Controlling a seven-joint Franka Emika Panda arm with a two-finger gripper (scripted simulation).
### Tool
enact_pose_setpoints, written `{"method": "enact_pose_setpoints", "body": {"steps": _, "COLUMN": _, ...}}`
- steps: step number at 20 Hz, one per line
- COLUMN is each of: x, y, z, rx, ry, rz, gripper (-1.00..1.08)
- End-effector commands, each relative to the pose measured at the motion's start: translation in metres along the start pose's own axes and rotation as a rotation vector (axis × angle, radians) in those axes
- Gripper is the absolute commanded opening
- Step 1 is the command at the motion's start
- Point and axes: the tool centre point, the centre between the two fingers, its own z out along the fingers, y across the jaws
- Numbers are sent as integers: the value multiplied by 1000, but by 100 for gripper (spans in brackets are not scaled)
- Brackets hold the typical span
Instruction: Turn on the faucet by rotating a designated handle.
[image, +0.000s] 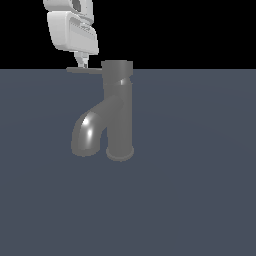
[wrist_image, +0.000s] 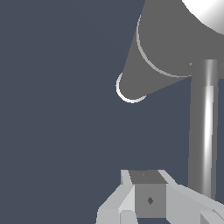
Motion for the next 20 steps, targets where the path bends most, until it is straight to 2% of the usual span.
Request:
{"method": "enact_pose_setpoints", "body": {"steps": 1, "x": -3, "y": -2, "z": 4, "rx": 5, "ry": 7, "rz": 24, "gripper": -100}}
{"method": "enact_pose_setpoints", "body": {"steps": 11, "x": -7, "y": -4, "z": 7, "rx": 9, "ry": 14, "rz": 43, "gripper": -100}}
{"method": "enact_pose_setpoints", "body": {"steps": 20, "x": -6, "y": 19, "z": 8, "rx": 9, "ry": 14, "rz": 43, "gripper": -100}}
